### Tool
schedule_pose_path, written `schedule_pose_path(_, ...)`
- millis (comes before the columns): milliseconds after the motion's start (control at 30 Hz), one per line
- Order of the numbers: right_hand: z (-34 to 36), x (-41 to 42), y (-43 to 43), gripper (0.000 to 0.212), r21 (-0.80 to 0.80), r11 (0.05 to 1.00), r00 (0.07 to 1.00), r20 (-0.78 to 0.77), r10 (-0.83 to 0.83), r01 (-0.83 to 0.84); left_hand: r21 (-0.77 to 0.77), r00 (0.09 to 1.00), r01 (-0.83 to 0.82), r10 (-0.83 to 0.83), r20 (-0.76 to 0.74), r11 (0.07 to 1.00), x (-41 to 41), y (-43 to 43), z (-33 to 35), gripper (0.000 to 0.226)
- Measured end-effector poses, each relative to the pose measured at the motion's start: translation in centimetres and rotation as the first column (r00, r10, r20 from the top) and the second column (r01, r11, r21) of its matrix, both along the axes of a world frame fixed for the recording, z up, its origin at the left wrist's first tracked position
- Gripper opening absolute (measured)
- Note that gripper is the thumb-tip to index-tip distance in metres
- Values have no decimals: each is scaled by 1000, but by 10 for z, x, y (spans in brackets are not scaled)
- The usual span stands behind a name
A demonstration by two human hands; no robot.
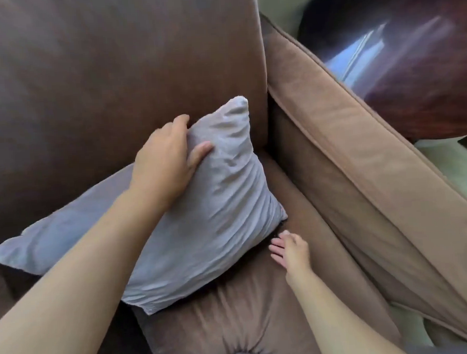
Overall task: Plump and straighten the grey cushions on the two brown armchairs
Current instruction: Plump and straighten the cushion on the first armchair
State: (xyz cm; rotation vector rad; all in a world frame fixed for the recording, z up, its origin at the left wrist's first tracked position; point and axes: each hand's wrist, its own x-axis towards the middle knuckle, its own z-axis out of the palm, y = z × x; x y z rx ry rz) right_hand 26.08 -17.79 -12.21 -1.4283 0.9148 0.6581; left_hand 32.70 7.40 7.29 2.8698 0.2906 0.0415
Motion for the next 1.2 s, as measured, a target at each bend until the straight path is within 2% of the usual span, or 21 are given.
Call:
schedule_pose_path(67,-30,-10,1,23,75,992,993,-76,-94,100,65,998,12,-16,60,998,18,-16,-16,45)
schedule_pose_path(167,-49,-9,1,28,95,964,968,-69,-242,248,77,991,-29,18,132,997,30,-20,-33,36)
schedule_pose_path(300,-44,-20,11,25,245,946,977,-57,-205,213,154,976,-20,-14,216,988,33,-12,-35,41)
schedule_pose_path(400,-43,-23,38,20,333,920,978,-48,-203,207,139,965,-16,-21,261,990,27,-8,-25,49)
schedule_pose_path(533,-44,-18,57,20,291,895,941,-80,-329,338,167,958,46,-90,270,985,26,2,-14,50)
schedule_pose_path(700,-45,-21,52,27,202,915,937,-84,-340,350,157,940,50,-100,327,986,35,15,5,50)
schedule_pose_path(833,-48,-20,56,25,165,908,923,-87,-376,385,136,948,42,-82,307,990,38,13,-8,52)
schedule_pose_path(933,-44,-28,60,15,184,885,904,-105,-415,428,101,945,74,-102,311,992,30,14,-9,45)
schedule_pose_path(1000,-35,-40,67,22,233,837,868,-164,-469,496,70,946,77,-95,310,995,14,14,-4,44)
schedule_pose_path(1100,-25,-63,89,35,283,761,806,-310,-504,584,126,965,69,-98,242,990,-23,23,-11,53)
schedule_pose_path(1200,-18,-72,116,32,253,797,820,-346,-456,549,174,981,3,-37,193,985,-55,34,-22,60)
